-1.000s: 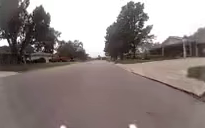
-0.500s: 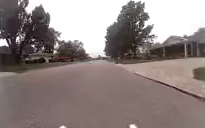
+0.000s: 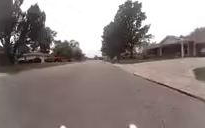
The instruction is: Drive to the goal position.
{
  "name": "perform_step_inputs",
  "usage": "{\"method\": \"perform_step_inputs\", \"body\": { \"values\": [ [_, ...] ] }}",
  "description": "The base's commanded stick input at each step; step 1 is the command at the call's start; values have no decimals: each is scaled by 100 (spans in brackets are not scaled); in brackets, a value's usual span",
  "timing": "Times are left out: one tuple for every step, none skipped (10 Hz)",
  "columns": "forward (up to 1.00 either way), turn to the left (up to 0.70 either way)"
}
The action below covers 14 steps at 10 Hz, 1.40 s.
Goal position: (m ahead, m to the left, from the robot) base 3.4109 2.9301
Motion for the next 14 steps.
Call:
{"method": "perform_step_inputs", "body": {
  "values": [
    [50, 0],
    [50, 0],
    [50, 0],
    [50, 0],
    [50, 0],
    [50, 0],
    [50, 0],
    [50, 0],
    [50, 0],
    [50, 0],
    [50, 0],
    [50, 0],
    [50, 0],
    [50, 0]
  ]
}}
